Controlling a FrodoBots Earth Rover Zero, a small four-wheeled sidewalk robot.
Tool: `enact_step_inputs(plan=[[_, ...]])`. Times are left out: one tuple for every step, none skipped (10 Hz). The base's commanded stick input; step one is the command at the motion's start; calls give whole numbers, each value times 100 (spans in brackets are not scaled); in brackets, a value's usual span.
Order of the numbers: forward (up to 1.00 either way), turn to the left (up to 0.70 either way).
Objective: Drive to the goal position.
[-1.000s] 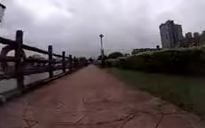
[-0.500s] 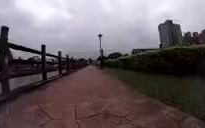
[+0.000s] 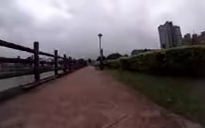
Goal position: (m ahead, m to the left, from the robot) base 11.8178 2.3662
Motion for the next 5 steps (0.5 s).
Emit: enact_step_inputs(plan=[[100, 0], [100, 0], [100, 0], [100, 0], [100, 0]])
